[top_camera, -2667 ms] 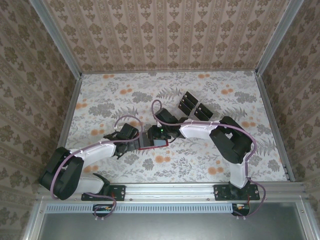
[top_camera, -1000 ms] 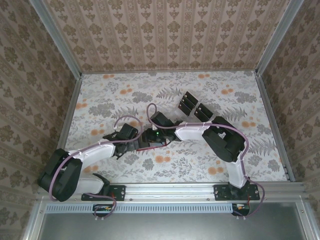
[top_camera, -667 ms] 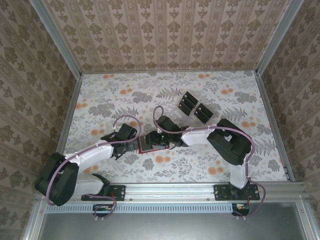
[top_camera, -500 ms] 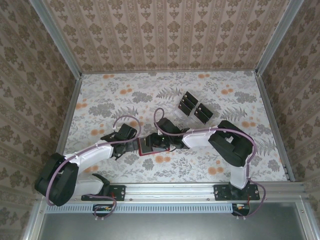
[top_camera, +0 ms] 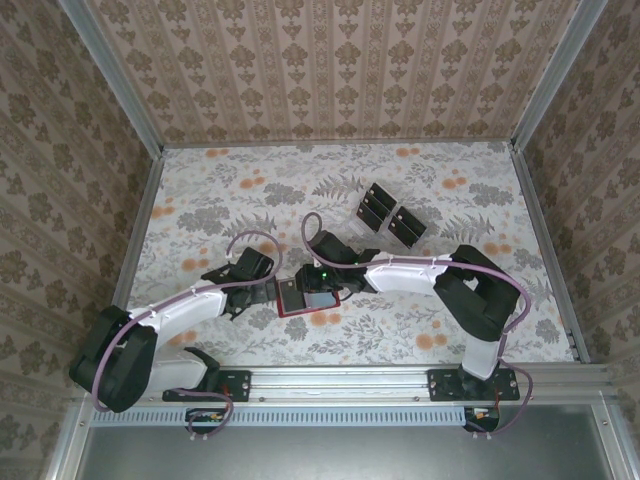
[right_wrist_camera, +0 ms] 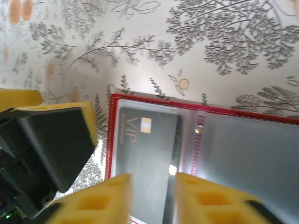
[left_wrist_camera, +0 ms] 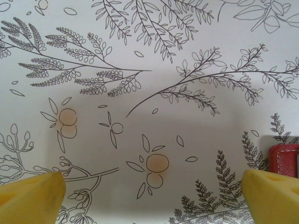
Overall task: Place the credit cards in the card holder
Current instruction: Insert the credit card into the card slot.
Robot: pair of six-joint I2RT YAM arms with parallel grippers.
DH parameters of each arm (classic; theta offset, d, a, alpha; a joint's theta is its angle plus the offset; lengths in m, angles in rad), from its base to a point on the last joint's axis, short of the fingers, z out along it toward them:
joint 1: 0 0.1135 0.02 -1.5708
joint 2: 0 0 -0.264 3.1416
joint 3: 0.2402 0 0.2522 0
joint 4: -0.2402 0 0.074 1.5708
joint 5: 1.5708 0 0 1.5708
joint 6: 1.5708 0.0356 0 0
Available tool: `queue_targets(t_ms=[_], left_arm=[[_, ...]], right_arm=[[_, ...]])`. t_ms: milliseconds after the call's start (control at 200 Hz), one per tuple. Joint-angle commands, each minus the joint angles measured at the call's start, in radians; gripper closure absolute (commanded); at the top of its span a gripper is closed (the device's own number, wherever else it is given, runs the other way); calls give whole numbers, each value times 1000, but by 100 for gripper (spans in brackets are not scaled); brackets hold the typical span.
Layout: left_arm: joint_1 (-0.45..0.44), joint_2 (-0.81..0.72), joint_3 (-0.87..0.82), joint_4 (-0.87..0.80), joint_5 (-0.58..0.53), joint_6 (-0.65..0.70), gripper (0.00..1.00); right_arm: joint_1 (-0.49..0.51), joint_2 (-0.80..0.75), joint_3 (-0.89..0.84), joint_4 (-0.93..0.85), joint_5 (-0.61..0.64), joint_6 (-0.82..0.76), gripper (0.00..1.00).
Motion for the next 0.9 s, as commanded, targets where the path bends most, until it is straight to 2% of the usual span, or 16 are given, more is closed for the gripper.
queue_targets(t_ms=[0, 140, 895], left_arm=[[7, -8, -13, -35, 6, 4, 0], [4, -10, -18, -34, 7, 1, 0], [-13, 22, -40, 1, 20, -17, 0]], right_arm=[[-3, 5, 34, -110, 52, -65, 89], [1, 33, 34, -94, 29, -62, 100], [38, 107, 39, -32, -37, -23, 100]])
